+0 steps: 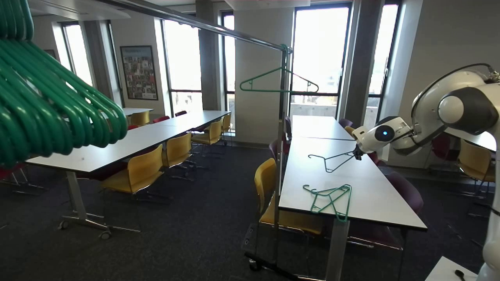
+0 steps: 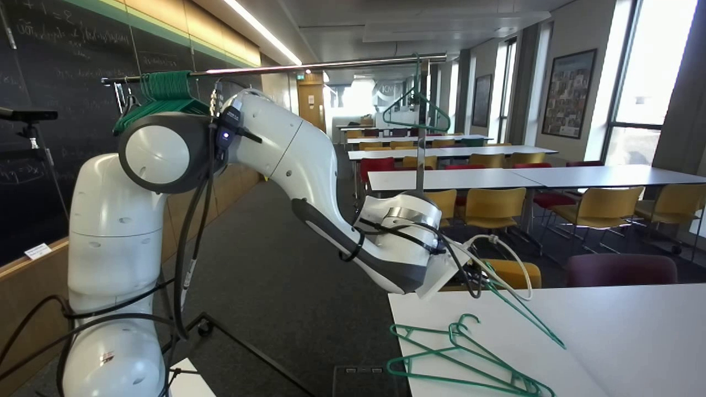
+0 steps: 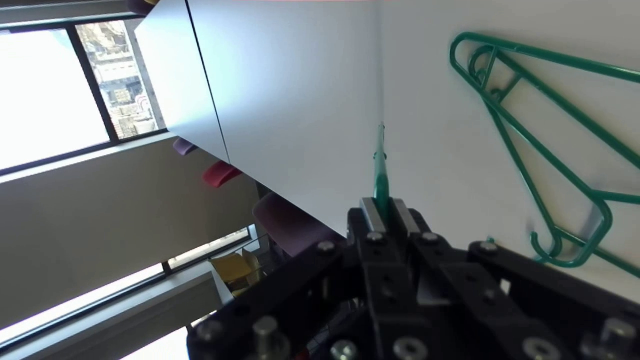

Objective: Put one hanger from the rail on the table.

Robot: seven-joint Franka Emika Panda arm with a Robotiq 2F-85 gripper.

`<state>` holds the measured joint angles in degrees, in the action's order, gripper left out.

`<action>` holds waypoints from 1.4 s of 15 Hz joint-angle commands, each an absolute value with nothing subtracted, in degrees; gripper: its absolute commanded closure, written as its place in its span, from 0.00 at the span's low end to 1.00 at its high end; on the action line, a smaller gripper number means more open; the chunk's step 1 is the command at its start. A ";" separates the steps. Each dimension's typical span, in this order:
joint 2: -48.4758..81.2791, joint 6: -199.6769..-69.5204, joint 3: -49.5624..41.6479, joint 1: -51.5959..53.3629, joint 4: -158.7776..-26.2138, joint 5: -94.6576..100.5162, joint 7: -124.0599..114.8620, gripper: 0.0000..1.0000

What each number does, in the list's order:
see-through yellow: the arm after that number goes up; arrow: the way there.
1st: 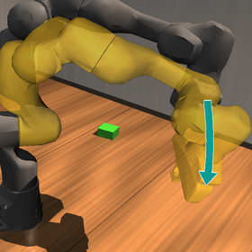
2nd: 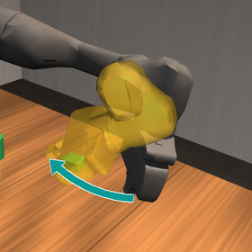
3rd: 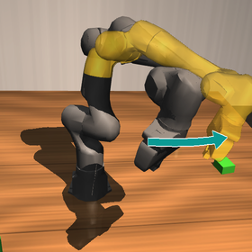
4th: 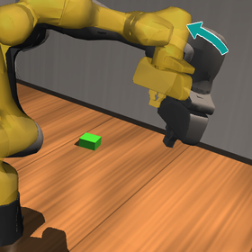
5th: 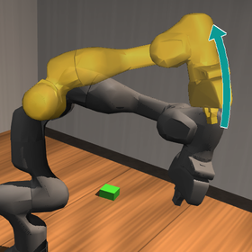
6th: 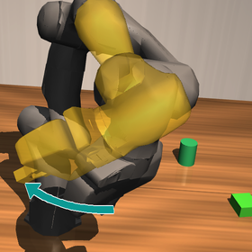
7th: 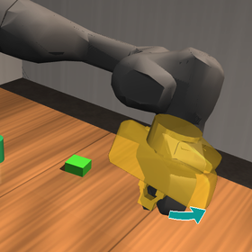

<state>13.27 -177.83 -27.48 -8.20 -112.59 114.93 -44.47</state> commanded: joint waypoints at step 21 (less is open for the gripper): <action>18.40 -180.24 -32.01 -7.67 -120.11 97.83 -34.67 0.00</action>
